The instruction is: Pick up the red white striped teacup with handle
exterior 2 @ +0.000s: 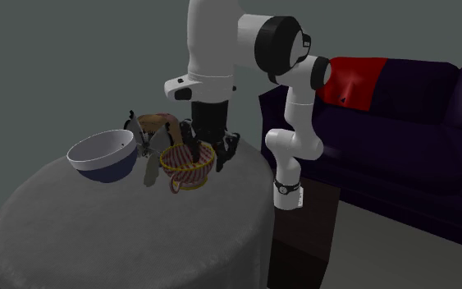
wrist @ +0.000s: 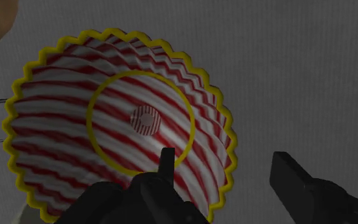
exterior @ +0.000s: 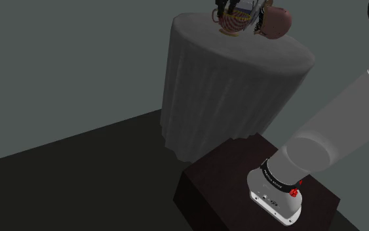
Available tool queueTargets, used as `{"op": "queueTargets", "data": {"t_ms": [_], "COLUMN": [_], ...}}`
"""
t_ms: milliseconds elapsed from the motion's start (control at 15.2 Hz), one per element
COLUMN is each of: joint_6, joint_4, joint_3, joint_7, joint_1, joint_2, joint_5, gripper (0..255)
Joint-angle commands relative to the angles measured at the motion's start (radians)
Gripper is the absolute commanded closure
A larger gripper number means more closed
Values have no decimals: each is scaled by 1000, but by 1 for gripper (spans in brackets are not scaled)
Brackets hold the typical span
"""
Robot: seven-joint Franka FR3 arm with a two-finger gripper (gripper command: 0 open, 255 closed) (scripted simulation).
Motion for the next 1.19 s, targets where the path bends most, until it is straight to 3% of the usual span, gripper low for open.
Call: {"op": "queueTargets", "data": {"t_ms": [0,528,1122], "joint_6": [2,4,-136], "joint_4": [-3,-5,197], "joint_3": [0,0,0], "joint_7": [0,1,-14], "joint_1": [0,0,0], "joint_2": [-1,-1,59], "joint_5": [0,0,2], "gripper": [255,255,255]}}
